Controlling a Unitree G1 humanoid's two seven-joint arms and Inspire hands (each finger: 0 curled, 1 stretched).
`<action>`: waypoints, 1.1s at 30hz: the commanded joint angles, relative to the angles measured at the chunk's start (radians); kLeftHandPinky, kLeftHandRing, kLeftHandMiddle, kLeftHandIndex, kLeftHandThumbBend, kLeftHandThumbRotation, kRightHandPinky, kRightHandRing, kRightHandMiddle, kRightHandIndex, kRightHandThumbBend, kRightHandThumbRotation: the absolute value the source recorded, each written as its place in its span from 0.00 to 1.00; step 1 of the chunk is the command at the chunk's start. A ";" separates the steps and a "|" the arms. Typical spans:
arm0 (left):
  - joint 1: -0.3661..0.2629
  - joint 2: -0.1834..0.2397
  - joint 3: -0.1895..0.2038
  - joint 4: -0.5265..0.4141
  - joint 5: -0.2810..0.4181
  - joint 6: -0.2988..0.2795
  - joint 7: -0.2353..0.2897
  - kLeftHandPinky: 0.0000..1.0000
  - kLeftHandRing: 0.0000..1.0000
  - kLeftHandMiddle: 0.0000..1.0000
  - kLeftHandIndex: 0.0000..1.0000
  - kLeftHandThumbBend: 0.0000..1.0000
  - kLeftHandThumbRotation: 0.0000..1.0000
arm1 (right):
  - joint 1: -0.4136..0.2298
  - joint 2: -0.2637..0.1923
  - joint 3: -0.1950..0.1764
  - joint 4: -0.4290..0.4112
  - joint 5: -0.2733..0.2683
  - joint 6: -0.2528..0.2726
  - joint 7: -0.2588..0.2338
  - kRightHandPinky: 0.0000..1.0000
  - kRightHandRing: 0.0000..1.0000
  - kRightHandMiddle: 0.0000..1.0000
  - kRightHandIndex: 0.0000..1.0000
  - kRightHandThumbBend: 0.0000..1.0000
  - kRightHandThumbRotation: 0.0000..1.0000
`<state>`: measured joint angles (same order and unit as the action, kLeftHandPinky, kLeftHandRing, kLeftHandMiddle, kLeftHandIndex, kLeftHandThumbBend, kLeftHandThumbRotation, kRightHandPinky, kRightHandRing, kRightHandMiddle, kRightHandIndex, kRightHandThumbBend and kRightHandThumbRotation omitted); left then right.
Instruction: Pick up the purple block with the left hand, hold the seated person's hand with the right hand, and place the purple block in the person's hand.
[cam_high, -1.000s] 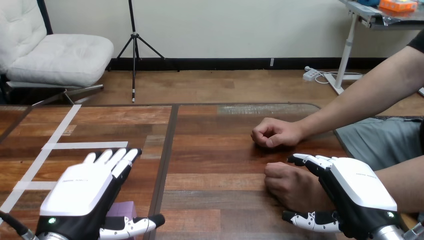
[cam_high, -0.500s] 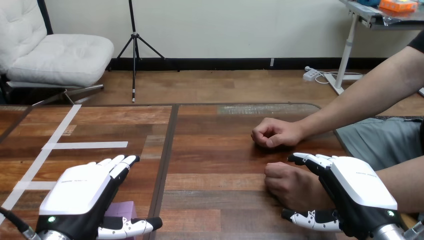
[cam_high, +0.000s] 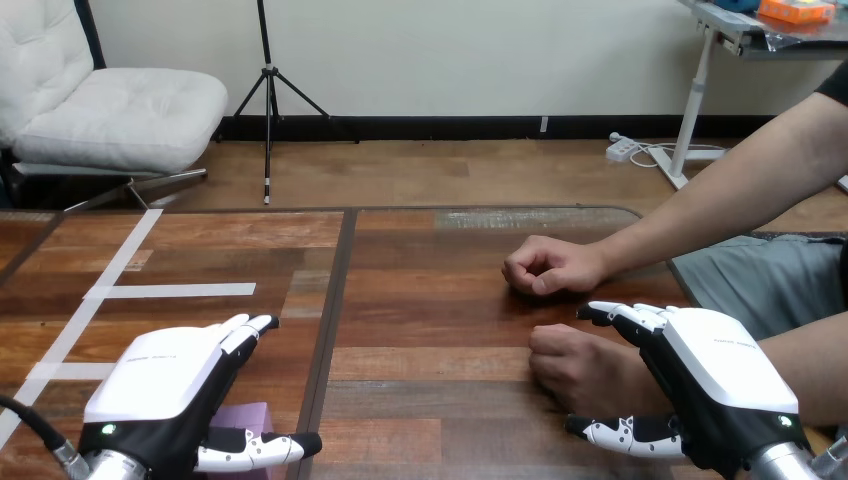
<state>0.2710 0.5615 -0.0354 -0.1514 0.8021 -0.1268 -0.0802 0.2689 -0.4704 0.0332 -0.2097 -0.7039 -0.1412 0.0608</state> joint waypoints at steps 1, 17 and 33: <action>-0.072 0.011 -0.011 0.033 -0.015 -0.009 0.005 0.84 0.88 0.91 0.89 0.92 0.63 | -0.056 -0.011 -0.011 -0.002 0.015 -0.006 -0.013 0.92 0.88 0.83 0.83 0.68 0.29; -0.117 0.020 -0.041 0.110 -0.014 -0.002 -0.002 0.80 0.86 0.90 0.88 0.98 0.64 | -0.049 -0.013 -0.012 -0.011 0.014 -0.002 -0.009 0.92 0.88 0.83 0.83 0.68 0.27; -0.147 0.031 -0.072 0.144 -0.006 0.034 -0.055 0.78 0.85 0.90 0.89 1.00 0.68 | -0.040 -0.013 -0.013 -0.024 0.018 0.004 0.002 0.92 0.87 0.83 0.83 0.69 0.24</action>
<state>0.1917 0.5714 -0.1013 -0.0074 0.7940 -0.1009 -0.1274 0.2690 -0.4728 0.0332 -0.2097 -0.7032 -0.1409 0.0609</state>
